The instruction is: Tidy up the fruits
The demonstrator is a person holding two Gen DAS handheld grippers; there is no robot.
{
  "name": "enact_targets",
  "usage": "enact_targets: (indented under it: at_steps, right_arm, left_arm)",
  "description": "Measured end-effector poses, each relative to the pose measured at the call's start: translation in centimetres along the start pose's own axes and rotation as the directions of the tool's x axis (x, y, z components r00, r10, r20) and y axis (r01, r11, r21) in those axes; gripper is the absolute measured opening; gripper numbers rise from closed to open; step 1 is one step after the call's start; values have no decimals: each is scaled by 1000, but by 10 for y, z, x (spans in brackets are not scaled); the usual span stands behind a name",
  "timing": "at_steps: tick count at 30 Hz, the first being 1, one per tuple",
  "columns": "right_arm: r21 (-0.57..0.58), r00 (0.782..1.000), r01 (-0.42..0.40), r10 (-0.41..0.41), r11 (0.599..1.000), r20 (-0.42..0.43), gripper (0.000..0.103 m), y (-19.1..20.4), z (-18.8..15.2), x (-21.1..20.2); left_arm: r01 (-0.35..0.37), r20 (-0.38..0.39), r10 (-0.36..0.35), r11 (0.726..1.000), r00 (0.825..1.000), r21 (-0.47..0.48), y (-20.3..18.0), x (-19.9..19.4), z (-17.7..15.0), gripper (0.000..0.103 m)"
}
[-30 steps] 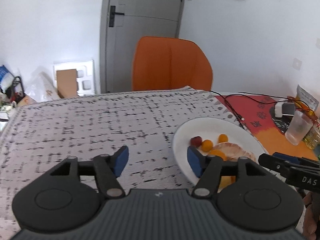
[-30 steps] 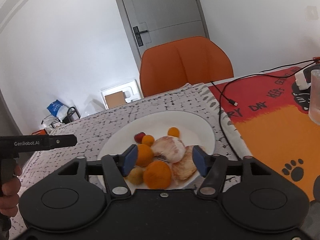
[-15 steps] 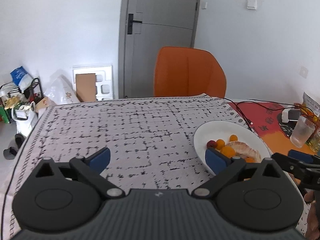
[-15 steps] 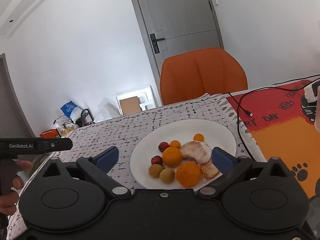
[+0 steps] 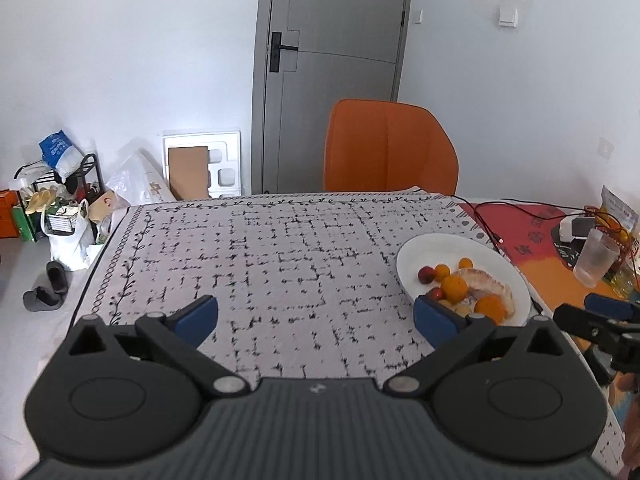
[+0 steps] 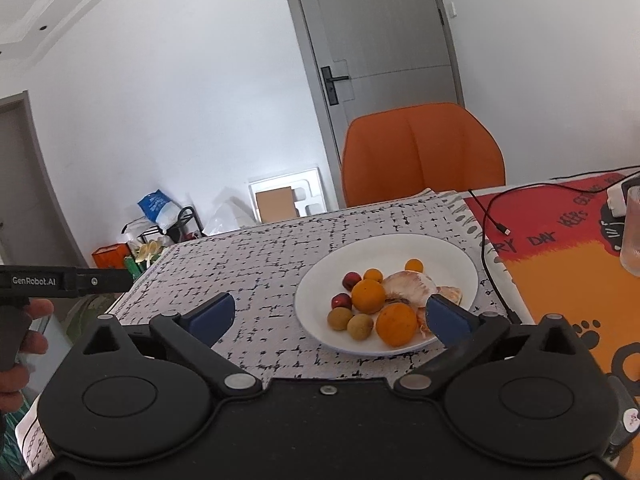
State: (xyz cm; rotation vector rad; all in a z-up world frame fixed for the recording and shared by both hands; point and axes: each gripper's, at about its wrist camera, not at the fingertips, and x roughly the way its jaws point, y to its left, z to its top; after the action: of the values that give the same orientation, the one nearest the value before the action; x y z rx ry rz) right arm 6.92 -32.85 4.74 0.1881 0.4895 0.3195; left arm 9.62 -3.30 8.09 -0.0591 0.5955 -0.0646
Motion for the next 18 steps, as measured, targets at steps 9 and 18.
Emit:
enact_targets:
  at_steps: [9,18]
  right_arm:
    - [-5,998,-57,57,998,-15,103,8,-4,-28]
    - [-20,987,-142,140,990,-85,103,27,-9,-44]
  left_arm:
    - [4,32,-4,1000,999,17,10,-35,-15,103]
    - [-41,37,42,999,998,-10,31,-64,-27,103]
